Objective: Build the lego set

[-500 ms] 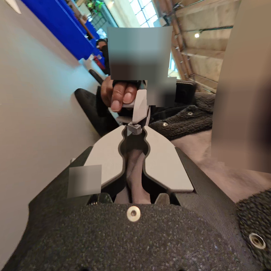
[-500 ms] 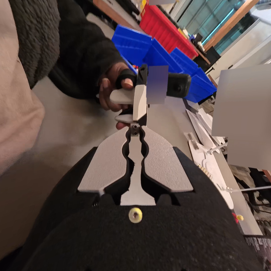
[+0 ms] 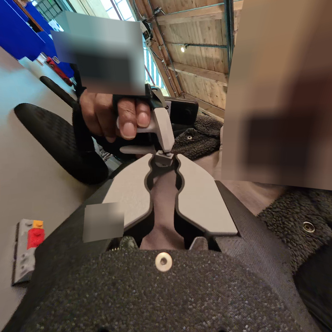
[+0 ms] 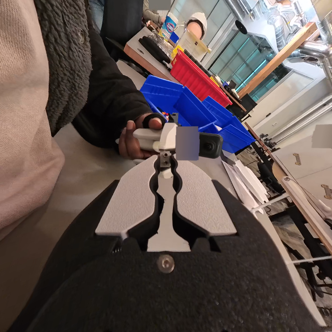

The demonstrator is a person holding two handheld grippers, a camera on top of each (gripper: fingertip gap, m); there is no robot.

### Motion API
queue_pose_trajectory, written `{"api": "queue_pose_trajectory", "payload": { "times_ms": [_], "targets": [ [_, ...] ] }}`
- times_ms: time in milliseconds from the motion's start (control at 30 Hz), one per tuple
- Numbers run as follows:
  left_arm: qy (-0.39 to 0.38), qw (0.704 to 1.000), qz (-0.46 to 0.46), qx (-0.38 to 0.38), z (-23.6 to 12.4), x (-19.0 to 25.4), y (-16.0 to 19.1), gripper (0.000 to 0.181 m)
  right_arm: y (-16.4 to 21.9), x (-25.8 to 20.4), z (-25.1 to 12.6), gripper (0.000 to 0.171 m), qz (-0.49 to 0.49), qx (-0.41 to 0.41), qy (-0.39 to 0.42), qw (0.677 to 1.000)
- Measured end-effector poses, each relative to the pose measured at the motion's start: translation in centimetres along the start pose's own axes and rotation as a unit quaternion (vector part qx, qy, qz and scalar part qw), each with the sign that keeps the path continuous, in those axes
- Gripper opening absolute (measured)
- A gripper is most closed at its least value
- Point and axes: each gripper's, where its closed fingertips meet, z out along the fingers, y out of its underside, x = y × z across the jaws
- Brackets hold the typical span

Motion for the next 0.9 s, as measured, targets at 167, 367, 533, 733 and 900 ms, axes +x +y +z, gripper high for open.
{"api": "queue_pose_trajectory", "payload": {
  "times_ms": [167, 367, 533, 733, 900],
  "targets": [
    [-0.064, 0.997, 0.045, -0.002, -0.3, -0.9, -0.4, 0.017, 0.9, 0.6, 0.3, 0.011, 0.016, -0.022, 0.009, 1.000],
    [-0.381, 0.874, 0.294, -0.071, -3.4, -4.5, -1.8, 0.017, 4.3, 2.6, -0.8, 0.013, 0.273, -0.088, 0.005, 0.958],
    [-0.587, 0.634, 0.479, -0.156, -6.1, -6.0, -3.2, 0.017, 5.8, 3.5, 0.4, 0.014, 0.531, -0.085, 0.027, 0.842],
    [-0.658, 0.489, 0.539, -0.193, -7.5, -6.2, -4.3, 0.017, 6.4, 3.8, 3.2, 0.019, 0.548, -0.125, 0.063, 0.824],
    [-0.679, 0.435, 0.558, -0.197, -7.9, -5.5, -4.9, 0.017, 6.7, 4.1, 4.2, 0.014, 0.545, -0.146, 0.077, 0.822]
  ]
}}
